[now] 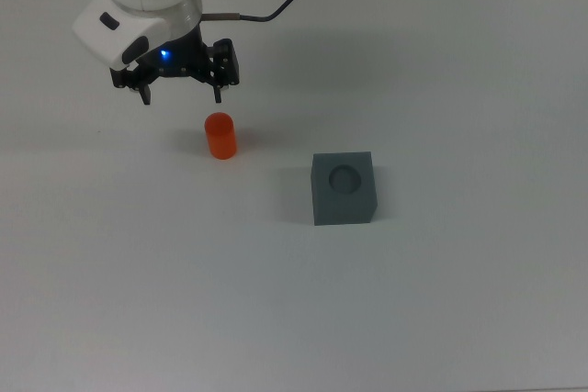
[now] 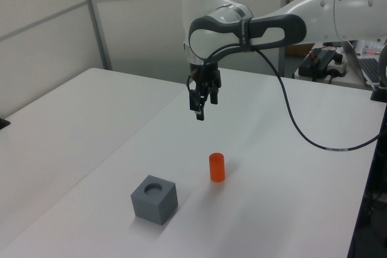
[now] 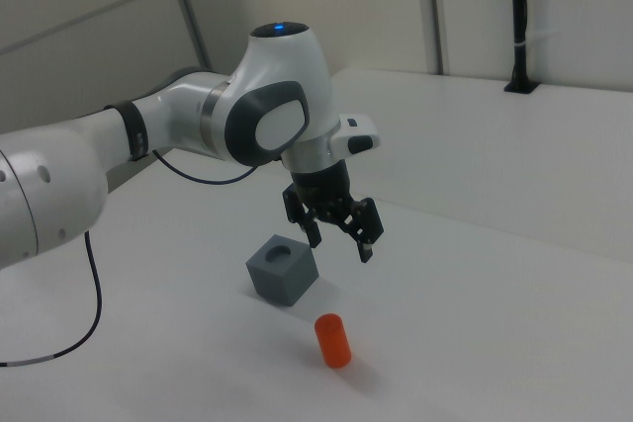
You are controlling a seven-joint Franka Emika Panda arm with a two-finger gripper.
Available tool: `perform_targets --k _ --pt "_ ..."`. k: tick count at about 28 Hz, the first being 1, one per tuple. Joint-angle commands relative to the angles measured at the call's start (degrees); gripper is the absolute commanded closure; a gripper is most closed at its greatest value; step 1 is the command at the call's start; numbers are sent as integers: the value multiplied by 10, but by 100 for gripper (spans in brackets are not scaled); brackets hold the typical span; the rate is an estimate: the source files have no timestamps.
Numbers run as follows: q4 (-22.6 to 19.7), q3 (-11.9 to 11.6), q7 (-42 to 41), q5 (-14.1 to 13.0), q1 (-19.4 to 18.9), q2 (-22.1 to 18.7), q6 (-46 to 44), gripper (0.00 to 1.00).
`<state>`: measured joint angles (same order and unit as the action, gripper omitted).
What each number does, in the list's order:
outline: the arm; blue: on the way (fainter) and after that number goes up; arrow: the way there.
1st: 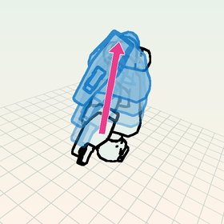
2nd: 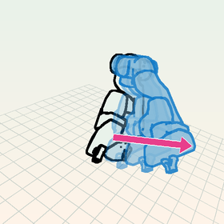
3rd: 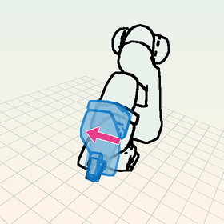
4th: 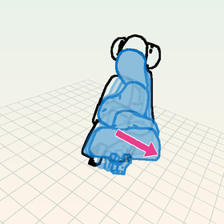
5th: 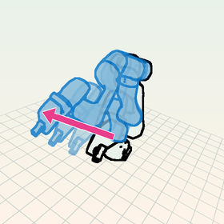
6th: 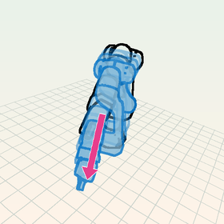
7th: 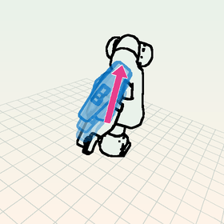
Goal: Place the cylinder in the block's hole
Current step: 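Lower the open gripper over the orange cylinder, then close the gripper around the orange cylinder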
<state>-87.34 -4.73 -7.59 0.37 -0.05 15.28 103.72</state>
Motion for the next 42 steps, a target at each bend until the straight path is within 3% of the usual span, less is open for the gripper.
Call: perform_targets --k 1,9,15,16,19,24,33,39,42 --pt "1 -3 -8 18 0 -3 -7 0" --pt "-31 1 -32 20 -3 -14 -1 0" --pt "-157 3 -59 14 -7 -68 114 0" --pt "-199 3 -59 14 -8 -85 156 0" --pt "-234 5 -60 14 -8 -99 188 0" --pt "-242 8 -74 14 -9 -92 191 0" --pt "-235 23 -78 21 -15 -32 196 0" --pt "-230 26 -75 27 -15 -12 222 0" --pt "-225 26 -75 29 -15 -4 228 16"
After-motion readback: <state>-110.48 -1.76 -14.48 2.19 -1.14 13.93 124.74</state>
